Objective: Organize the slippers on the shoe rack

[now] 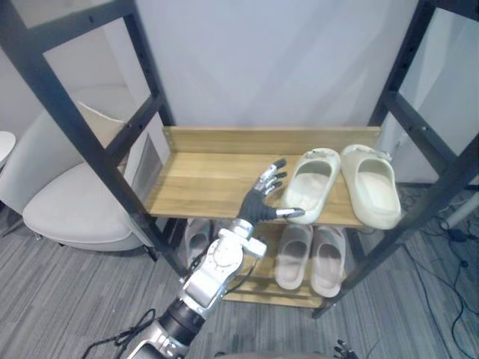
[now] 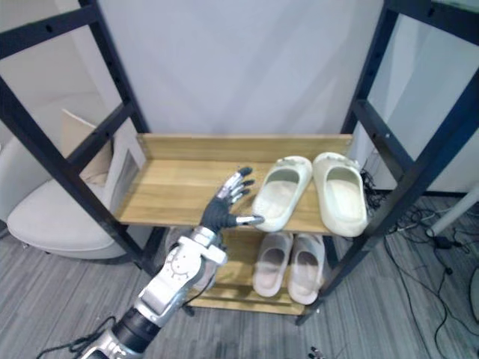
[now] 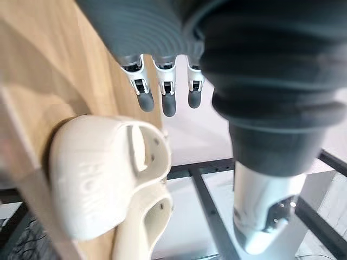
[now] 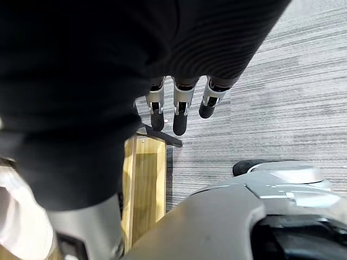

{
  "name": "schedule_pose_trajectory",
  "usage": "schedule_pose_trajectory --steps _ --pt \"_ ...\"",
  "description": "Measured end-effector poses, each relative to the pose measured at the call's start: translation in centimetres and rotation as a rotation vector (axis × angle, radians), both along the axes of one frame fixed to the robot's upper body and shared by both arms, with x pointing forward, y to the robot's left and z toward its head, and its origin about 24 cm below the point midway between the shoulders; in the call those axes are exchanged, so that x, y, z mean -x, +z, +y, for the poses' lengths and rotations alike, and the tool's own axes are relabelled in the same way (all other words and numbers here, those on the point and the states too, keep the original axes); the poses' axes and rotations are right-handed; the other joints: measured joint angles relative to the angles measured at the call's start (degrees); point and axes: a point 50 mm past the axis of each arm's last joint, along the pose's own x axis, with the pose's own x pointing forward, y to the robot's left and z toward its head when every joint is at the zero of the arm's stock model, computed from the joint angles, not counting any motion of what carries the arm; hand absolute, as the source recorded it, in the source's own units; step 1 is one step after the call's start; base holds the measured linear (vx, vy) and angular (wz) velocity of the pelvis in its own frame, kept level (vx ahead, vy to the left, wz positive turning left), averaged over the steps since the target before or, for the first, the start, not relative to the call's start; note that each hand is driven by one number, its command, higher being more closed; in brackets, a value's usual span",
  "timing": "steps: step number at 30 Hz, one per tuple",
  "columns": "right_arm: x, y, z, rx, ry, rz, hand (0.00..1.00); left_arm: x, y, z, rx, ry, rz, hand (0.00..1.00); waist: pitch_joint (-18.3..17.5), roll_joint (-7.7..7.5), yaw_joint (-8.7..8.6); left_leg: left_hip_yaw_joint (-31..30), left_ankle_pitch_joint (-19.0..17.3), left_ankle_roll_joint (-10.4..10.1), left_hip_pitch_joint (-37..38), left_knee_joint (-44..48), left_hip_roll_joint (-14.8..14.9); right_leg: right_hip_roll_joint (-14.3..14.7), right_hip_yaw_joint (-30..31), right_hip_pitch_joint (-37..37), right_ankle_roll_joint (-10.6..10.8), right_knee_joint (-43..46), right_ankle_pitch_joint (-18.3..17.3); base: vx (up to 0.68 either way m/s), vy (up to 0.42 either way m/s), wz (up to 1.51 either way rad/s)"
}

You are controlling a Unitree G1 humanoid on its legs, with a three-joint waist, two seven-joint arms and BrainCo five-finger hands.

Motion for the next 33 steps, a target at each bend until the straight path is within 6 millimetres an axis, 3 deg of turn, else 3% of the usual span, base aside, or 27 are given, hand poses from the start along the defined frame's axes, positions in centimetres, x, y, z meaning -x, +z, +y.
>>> schedule_pose_trajectory --steps 6,23,33 --pt "-0.4 -0.2 0.7 -0.016 0.026 0.003 0.00 -0.1 -1.2 0.0 -0.034 -0.001 0.043 0.00 0.7 -1.57 -0.24 -0.4 0.0 -0.1 0.6 -0.2 0.0 0.4 -0.9 1.8 -0.1 -1.5 0.2 0.03 -0.013 0.06" --pt "-0.5 -0.3 0.8 -0.018 0.037 0.006 0.00 0.2 -1.9 -2.4 -0.104 -0.125 0.030 0.00 1.1 -2.23 -0.67 -1.2 0.0 -0.1 0.6 -0.2 0.0 0.4 -1.0 2.3 -0.2 -2.6 0.4 -0.01 -0.002 0.01" --pt "-1.2 -0.4 0.9 -0.022 0.024 0.000 0.00 -0.7 -1.5 -3.5 -0.152 -0.168 -0.003 0.00 1.7 -2.63 -2.37 -0.9 -0.1 -0.2 0.6 -0.2 0.0 0.5 -0.8 2.3 -0.2 -3.1 0.6 0.00 0.000 0.00"
